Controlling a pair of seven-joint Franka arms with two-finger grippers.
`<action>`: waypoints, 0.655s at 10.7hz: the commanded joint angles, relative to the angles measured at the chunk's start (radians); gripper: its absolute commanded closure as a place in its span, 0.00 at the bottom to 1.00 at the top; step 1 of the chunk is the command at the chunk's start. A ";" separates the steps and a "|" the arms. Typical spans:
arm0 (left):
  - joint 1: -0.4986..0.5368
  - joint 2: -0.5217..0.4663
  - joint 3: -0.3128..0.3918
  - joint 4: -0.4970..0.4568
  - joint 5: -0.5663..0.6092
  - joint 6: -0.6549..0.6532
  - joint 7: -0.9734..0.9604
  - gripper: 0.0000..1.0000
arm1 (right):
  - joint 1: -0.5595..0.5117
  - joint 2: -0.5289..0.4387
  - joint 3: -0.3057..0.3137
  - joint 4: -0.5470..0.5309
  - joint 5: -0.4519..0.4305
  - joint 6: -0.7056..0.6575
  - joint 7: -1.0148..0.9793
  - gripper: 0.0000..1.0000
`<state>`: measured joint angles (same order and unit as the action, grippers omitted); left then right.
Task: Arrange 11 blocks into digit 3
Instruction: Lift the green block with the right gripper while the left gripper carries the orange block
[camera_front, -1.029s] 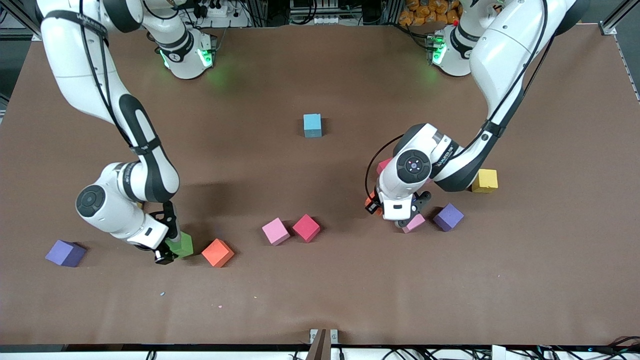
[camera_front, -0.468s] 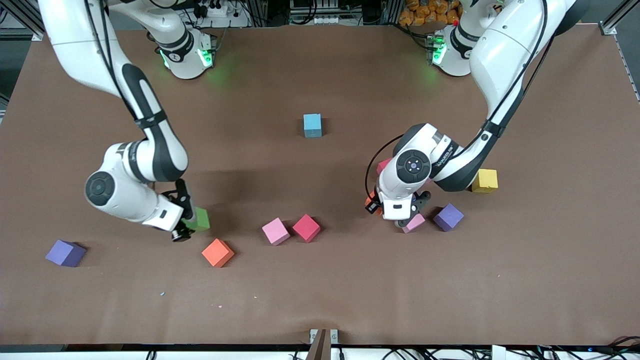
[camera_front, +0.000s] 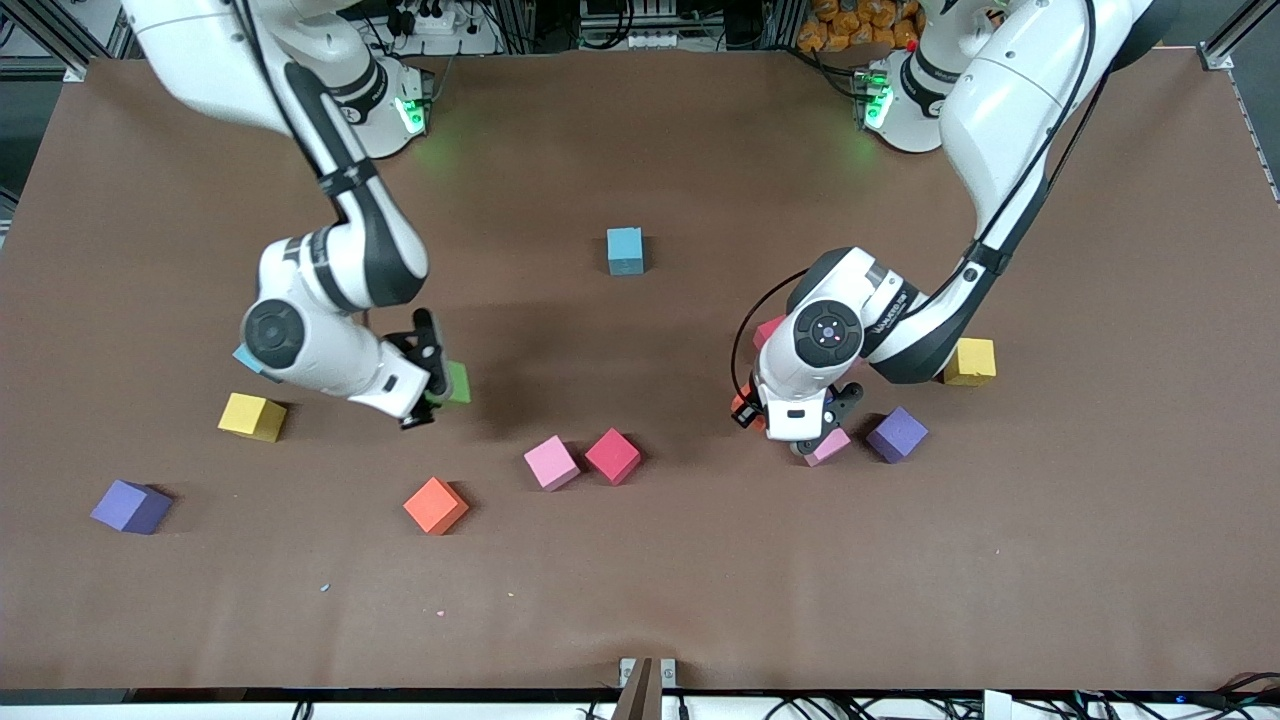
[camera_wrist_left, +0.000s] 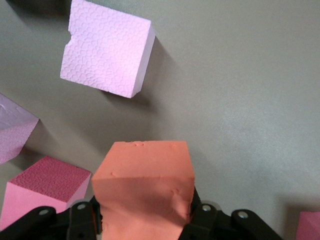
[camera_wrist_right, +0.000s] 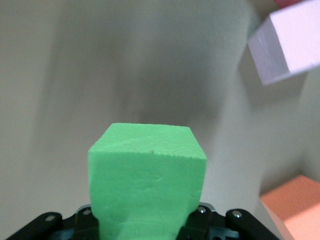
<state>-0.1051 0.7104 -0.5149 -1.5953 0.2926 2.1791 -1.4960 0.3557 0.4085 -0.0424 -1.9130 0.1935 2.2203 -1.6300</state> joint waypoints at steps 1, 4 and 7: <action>0.001 -0.022 0.004 -0.011 -0.020 -0.015 -0.057 1.00 | 0.081 -0.076 -0.005 -0.102 0.011 0.007 0.129 0.67; 0.002 -0.051 0.003 -0.031 -0.020 -0.018 -0.202 1.00 | 0.164 -0.086 -0.005 -0.153 0.011 0.031 0.241 0.67; 0.036 -0.098 -0.007 -0.081 -0.055 -0.016 -0.349 1.00 | 0.250 -0.102 -0.005 -0.208 0.011 0.109 0.315 0.67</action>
<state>-0.1023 0.6768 -0.5162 -1.6158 0.2815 2.1711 -1.7884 0.5600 0.3630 -0.0409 -2.0443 0.1935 2.2799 -1.3563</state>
